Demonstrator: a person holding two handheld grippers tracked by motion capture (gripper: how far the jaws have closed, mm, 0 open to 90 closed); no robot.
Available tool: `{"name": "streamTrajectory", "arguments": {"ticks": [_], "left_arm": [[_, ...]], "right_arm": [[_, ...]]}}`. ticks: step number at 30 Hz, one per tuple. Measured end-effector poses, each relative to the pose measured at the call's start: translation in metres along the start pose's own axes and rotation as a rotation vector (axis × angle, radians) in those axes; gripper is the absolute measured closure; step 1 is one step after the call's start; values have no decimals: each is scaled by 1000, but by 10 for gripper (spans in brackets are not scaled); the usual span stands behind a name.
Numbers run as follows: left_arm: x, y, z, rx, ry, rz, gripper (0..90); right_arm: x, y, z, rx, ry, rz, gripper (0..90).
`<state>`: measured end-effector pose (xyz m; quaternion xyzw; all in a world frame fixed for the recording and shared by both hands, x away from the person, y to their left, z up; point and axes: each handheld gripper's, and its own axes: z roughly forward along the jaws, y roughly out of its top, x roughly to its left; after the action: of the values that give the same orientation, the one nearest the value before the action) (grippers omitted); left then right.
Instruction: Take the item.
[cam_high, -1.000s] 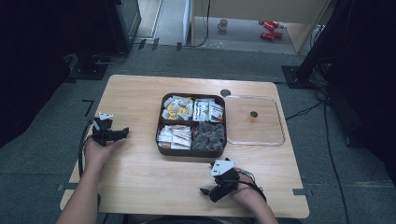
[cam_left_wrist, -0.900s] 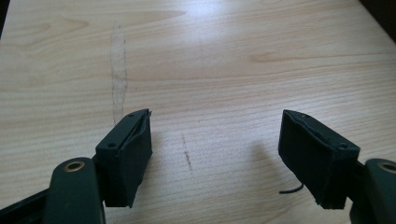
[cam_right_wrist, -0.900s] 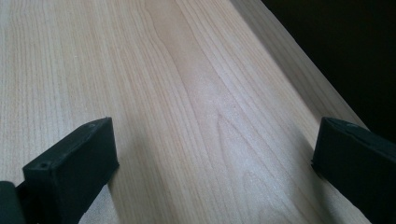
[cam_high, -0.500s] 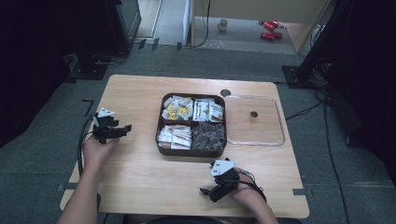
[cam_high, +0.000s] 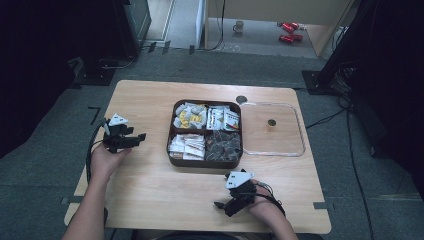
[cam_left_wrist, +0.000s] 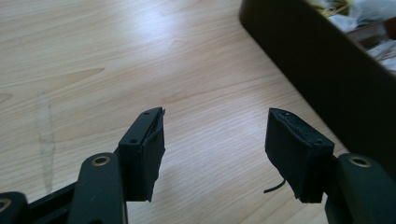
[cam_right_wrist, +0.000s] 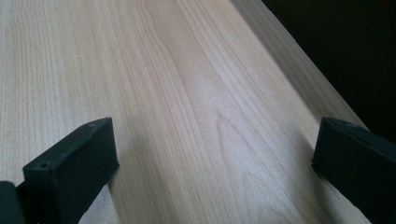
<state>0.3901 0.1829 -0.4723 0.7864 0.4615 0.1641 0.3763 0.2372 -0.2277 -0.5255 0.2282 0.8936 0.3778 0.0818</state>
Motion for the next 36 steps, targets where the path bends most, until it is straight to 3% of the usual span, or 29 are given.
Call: {"name": "streamTrajectory", "arguments": {"ticks": [9, 20, 29, 36], "left_arm": [[-9, 8, -3, -12, -34, 18, 409], [-28, 21, -1, -31, -86, 71, 436], [-40, 30, 1, -26, -134, 84, 444], [-47, 36, 2, -23, -151, 117, 452]], "right_arm": [[-1, 0, 0, 1, 4, -5, 0], [-2, 1, 1, 1, 10, -11, 0], [-2, 1, 1, 2, 11, -13, 0], [-2, 1, 1, 2, 11, -13, 0]]}}
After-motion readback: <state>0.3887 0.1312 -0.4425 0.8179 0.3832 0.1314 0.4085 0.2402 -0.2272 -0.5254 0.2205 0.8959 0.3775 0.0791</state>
